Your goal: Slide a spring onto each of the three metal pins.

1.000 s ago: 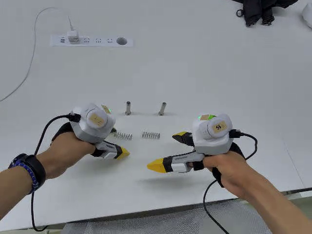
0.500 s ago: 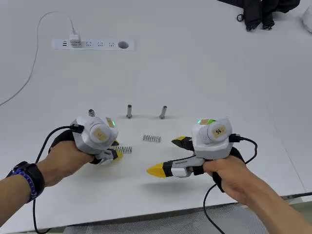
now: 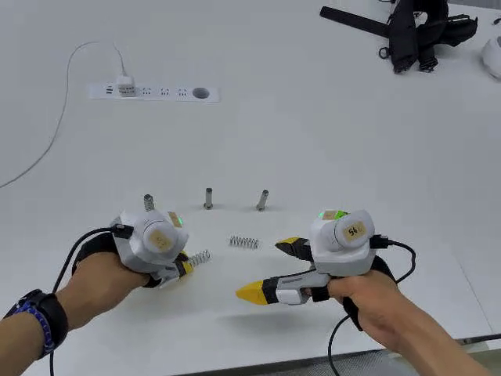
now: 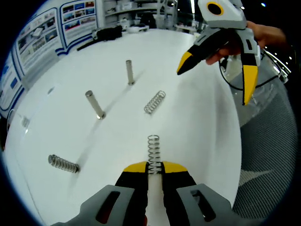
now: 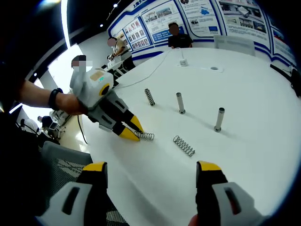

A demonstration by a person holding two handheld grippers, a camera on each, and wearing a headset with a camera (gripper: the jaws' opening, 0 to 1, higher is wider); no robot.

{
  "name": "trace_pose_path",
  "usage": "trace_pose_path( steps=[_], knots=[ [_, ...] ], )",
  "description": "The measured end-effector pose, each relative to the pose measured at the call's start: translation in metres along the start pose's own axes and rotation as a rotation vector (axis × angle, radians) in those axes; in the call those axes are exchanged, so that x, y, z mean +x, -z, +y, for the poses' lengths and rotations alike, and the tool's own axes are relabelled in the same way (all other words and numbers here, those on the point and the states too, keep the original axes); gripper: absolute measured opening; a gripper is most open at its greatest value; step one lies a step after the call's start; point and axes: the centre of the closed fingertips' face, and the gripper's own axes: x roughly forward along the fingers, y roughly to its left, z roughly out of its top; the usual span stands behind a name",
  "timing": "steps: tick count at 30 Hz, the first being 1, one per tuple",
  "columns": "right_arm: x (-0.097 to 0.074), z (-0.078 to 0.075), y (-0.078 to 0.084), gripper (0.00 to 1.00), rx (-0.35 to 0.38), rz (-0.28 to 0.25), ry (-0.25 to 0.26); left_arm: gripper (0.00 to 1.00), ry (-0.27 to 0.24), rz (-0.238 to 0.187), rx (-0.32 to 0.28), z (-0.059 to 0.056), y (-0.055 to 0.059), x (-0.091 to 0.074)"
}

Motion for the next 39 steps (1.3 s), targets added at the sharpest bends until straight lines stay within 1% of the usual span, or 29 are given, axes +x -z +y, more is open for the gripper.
trace_pose_path(
  steps=[3,5,7,8,9,11,13,16,18,21,25,28,31,34,36,39],
  knots=[
    [0.000,0.002,-0.003,0.77,0.002,-0.013,-0.007,0.10,0.003,-0.029,-0.039,-0.003,-0.001,-0.008],
    [0.002,0.005,-0.004,0.76,-0.003,-0.014,-0.015,0.10,0.001,-0.042,-0.058,-0.005,0.001,-0.011],
    [0.004,0.009,-0.005,0.75,-0.009,-0.013,-0.024,0.10,0.014,-0.066,-0.089,-0.010,0.001,-0.014],
    [0.005,0.011,-0.005,0.74,-0.010,-0.014,-0.030,0.10,0.019,-0.074,-0.106,-0.012,0.002,-0.016],
    [0.007,0.013,-0.006,0.73,-0.012,-0.015,-0.038,0.10,0.014,-0.069,-0.112,-0.012,0.005,-0.017],
    [0.009,0.018,-0.008,0.72,-0.014,-0.019,-0.049,0.10,0.012,-0.067,-0.106,-0.017,0.008,-0.021],
    [0.010,0.023,-0.009,0.70,-0.014,-0.020,-0.065,0.10,0.012,-0.073,-0.110,-0.020,0.008,-0.024],
    [0.013,0.031,-0.010,0.69,-0.031,-0.010,-0.088,0.10,0.013,-0.088,-0.102,-0.026,0.006,-0.032],
    [0.013,0.034,-0.011,0.68,-0.041,-0.006,-0.095,0.10,0.015,-0.101,-0.104,-0.028,0.004,-0.036],
    [0.012,0.038,-0.017,0.66,-0.054,-0.011,-0.105,0.10,0.020,-0.129,-0.115,-0.030,-0.003,-0.042],
    [0.008,0.044,-0.024,0.64,-0.073,-0.017,-0.118,0.10,0.021,-0.156,-0.107,-0.032,-0.014,-0.050],
    [0.006,0.049,-0.027,0.62,-0.096,-0.014,-0.136,0.10,0.026,-0.176,-0.083,-0.034,-0.024,-0.055],
    [0.003,0.052,-0.030,0.61,-0.121,-0.005,-0.152,0.10,0.035,-0.206,-0.062,-0.036,-0.039,-0.062],
    [-0.001,0.055,-0.037,0.59,-0.142,-0.013,-0.166,0.10,0.042,-0.226,-0.034,-0.037,-0.049,-0.067],
    [-0.004,0.058,-0.043,0.57,-0.155,-0.021,-0.181,0.10,0.040,-0.236,-0.017,-0.037,-0.055,-0.071],
    [-0.006,0.060,-0.050,0.55,-0.175,-0.026,-0.190,0.10,0.041,-0.250,-0.010,-0.037,-0.061,-0.075]
  ],
)
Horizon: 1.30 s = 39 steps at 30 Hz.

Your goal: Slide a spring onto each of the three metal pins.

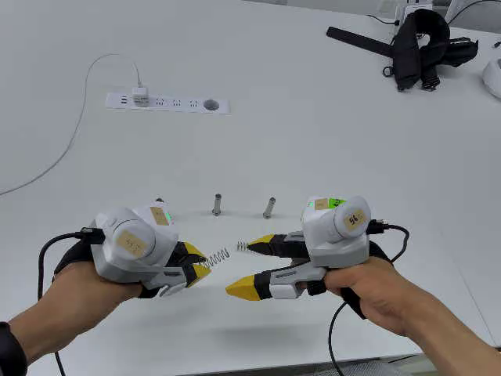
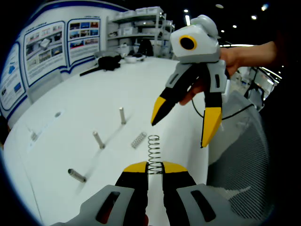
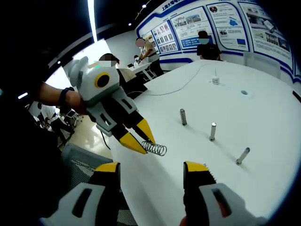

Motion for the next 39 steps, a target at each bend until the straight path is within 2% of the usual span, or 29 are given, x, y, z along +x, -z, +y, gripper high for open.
trace_pose_path(
  steps=[10,17,22,27,31,39],
  knots=[
    [0.000,0.002,-0.014,0.43,-0.050,-0.003,-0.051,0.10,0.011,-0.030,0.015,-0.012,-0.008,-0.005],
    [0.000,0.007,-0.020,0.30,-0.077,-0.013,-0.103,0.10,0.028,-0.047,0.034,-0.017,-0.014,-0.008],
    [0.000,0.010,-0.018,0.26,-0.119,0.007,-0.139,0.10,0.044,-0.062,0.055,-0.022,-0.020,-0.010],
    [-0.001,0.014,-0.017,0.17,-0.143,0.022,-0.167,0.10,0.060,-0.082,0.063,-0.026,-0.026,-0.011],
    [-0.003,0.017,-0.015,0.16,-0.189,0.047,-0.187,0.10,0.071,-0.081,0.078,-0.027,-0.028,-0.010],
    [-0.007,0.019,-0.015,0.13,-0.209,0.078,-0.201,0.10,0.089,-0.080,0.090,-0.029,-0.030,-0.010]
  ],
)
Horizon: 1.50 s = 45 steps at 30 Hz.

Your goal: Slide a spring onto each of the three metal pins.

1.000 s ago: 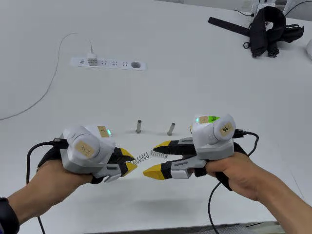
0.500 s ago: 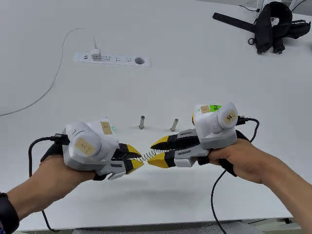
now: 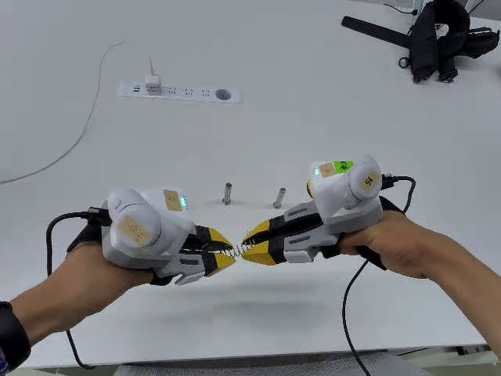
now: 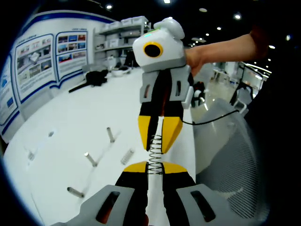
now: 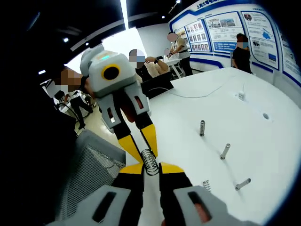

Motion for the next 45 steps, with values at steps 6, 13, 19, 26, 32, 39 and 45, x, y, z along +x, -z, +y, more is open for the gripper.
trace_pose_path(
  steps=[6,13,19,26,32,39,45],
  knots=[
    [-0.003,0.002,-0.003,0.13,-0.032,0.063,0.006,0.10,0.005,0.006,0.016,-0.001,-0.003,0.002],
    [-0.011,0.001,-0.010,0.12,-0.127,0.154,0.029,0.10,0.004,-0.017,0.012,0.002,-0.012,0.004],
    [-0.014,0.001,-0.016,0.12,-0.198,0.221,0.032,0.09,0.004,-0.032,0.007,0.003,-0.018,0.007],
    [-0.018,0.001,-0.017,0.12,-0.229,0.260,0.023,0.09,0.007,-0.048,0.007,0.003,-0.024,0.007],
    [-0.019,0.003,-0.019,0.13,-0.242,0.273,0.006,0.09,0.011,-0.057,0.012,0.001,-0.026,0.007],
    [-0.016,0.009,-0.020,0.13,-0.295,0.291,-0.028,0.09,0.021,-0.069,0.029,-0.003,-0.032,0.007],
    [-0.018,0.010,-0.016,0.17,-0.342,0.318,-0.053,0.09,0.024,-0.080,0.031,-0.004,-0.034,0.005]
  ],
)
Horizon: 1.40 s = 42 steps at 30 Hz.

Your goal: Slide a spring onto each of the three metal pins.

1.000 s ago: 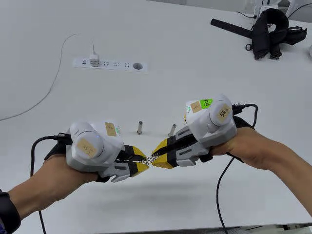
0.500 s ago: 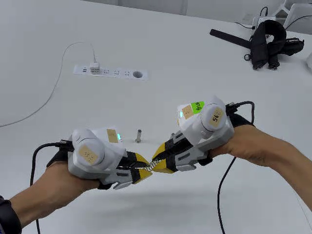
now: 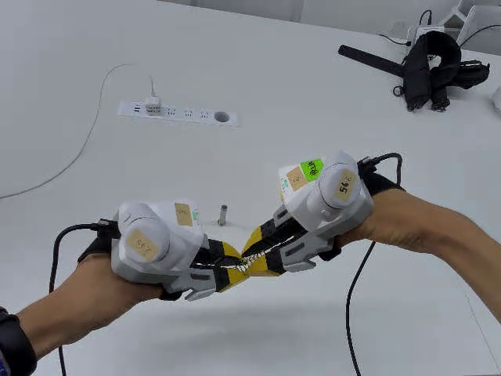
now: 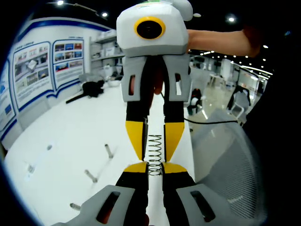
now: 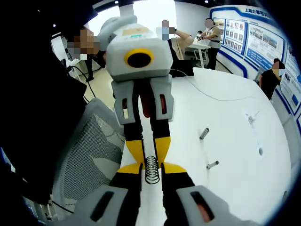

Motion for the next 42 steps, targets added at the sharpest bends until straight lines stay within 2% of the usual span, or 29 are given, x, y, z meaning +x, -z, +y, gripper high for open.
trace_pose_path(
  steps=[4,6,8,14,22,26,32,40,42],
  knots=[
    [0.000,0.001,-0.001,0.17,-0.014,-0.005,-0.009,0.09,0.001,-0.004,0.005,0.000,-0.001,-0.001],
    [0.000,-0.001,-0.001,0.13,-0.031,-0.010,-0.002,0.09,0.005,-0.007,0.002,0.000,-0.001,-0.001],
    [0.000,0.002,0.001,0.13,-0.033,0.001,-0.018,0.09,0.010,-0.008,0.005,-0.001,-0.001,-0.001],
    [0.000,0.002,0.003,0.12,-0.071,0.005,-0.015,0.09,0.016,-0.012,0.000,-0.002,-0.001,0.000],
    [0.002,-0.002,0.005,0.12,-0.051,0.009,-0.004,0.10,0.010,-0.025,-0.019,0.001,0.001,0.001],
    [0.005,-0.002,0.007,0.12,-0.041,0.012,-0.011,0.11,0.012,-0.017,-0.030,0.001,0.006,0.004],
    [0.007,-0.003,0.006,0.12,-0.029,-0.002,-0.013,0.19,-0.003,0.001,-0.064,0.002,0.016,0.004],
    [0.009,-0.007,0.015,0.12,-0.011,-0.002,-0.011,0.21,-0.034,0.013,-0.102,0.003,0.029,0.003],
    [0.010,-0.009,0.021,0.12,-0.004,0.015,-0.006,0.21,-0.044,0.015,-0.114,0.004,0.032,0.002]
  ],
)
